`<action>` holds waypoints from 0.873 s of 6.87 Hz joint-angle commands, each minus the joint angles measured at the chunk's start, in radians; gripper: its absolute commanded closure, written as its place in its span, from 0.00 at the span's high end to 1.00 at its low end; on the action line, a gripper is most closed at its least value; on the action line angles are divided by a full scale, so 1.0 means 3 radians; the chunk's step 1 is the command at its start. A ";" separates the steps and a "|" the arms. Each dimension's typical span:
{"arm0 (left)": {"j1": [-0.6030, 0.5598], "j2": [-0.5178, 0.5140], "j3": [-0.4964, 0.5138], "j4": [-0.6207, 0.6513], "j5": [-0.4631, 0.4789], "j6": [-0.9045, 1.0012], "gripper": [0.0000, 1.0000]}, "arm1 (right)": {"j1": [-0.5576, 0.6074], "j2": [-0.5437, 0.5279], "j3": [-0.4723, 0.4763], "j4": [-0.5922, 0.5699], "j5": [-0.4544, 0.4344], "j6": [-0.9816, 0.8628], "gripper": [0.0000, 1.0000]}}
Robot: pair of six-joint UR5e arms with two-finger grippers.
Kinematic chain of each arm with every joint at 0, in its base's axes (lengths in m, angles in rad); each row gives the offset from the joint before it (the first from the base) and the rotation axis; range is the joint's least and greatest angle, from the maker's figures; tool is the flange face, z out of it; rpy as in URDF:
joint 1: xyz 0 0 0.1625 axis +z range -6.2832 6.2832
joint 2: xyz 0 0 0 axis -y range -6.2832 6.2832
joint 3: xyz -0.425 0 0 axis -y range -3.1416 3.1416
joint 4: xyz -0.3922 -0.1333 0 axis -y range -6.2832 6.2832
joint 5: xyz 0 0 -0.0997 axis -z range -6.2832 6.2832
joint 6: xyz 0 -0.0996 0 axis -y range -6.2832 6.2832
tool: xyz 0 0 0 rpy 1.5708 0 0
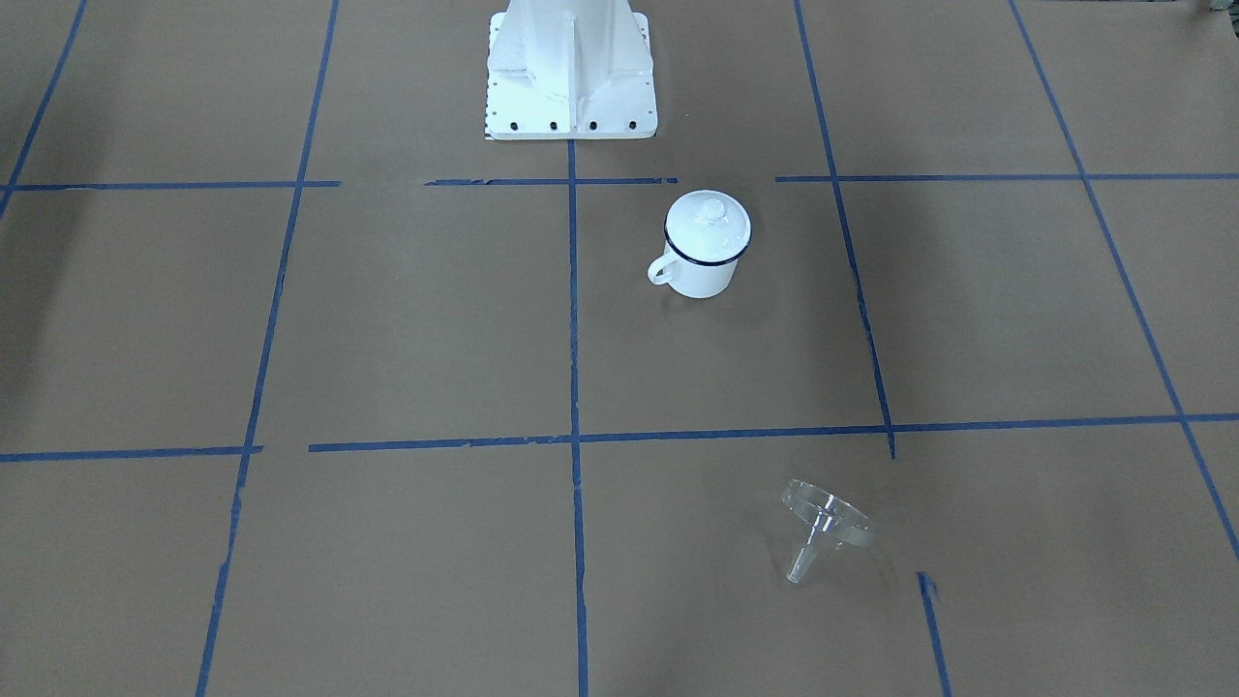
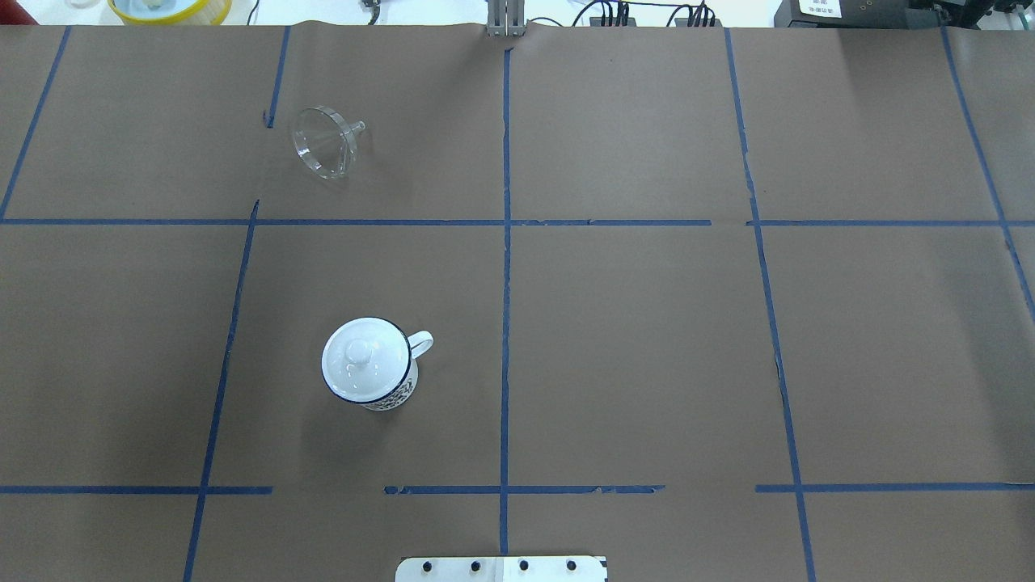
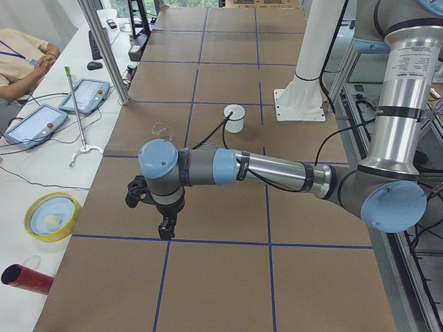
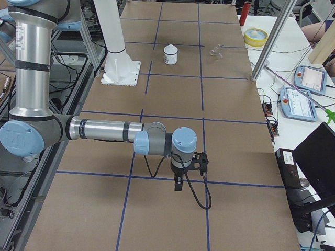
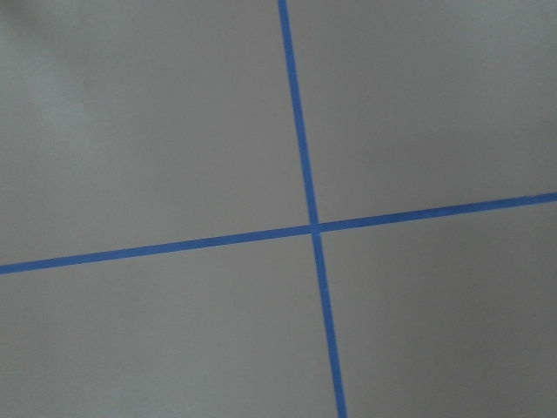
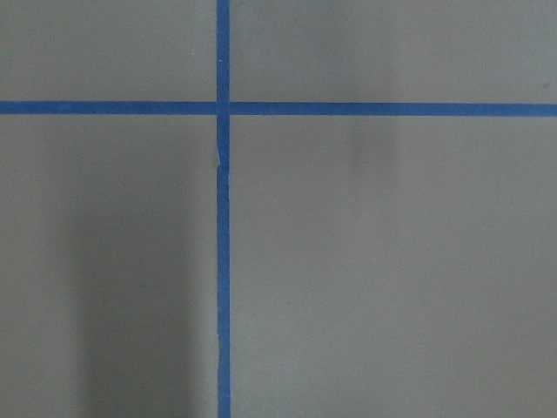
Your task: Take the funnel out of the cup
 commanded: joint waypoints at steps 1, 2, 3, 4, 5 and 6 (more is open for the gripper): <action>-0.0014 0.0135 -0.0071 -0.0067 -0.0040 0.0023 1.00 | 0.0000 0.0000 0.0001 0.0000 0.0000 0.0000 1.00; -0.0014 0.0135 -0.0137 -0.0139 -0.0029 -0.0017 1.00 | 0.0000 0.0000 -0.0004 0.0000 0.0000 0.0000 1.00; -0.0019 0.0156 -0.0148 -0.0140 -0.0024 -0.0002 1.00 | 0.0000 0.0000 0.0001 0.0000 0.0000 0.0000 1.00; -0.0019 0.0166 -0.0148 -0.0140 -0.0019 -0.0002 1.00 | 0.0000 0.0000 -0.0004 0.0000 0.0000 0.0000 1.00; -0.0019 0.0161 -0.0148 -0.0140 -0.0024 -0.0022 1.00 | 0.0000 0.0000 0.0001 0.0000 0.0000 0.0000 1.00; -0.0004 0.0227 -0.0138 -0.0140 -0.0029 -0.0023 1.00 | 0.0000 0.0000 0.0001 0.0000 0.0000 0.0000 1.00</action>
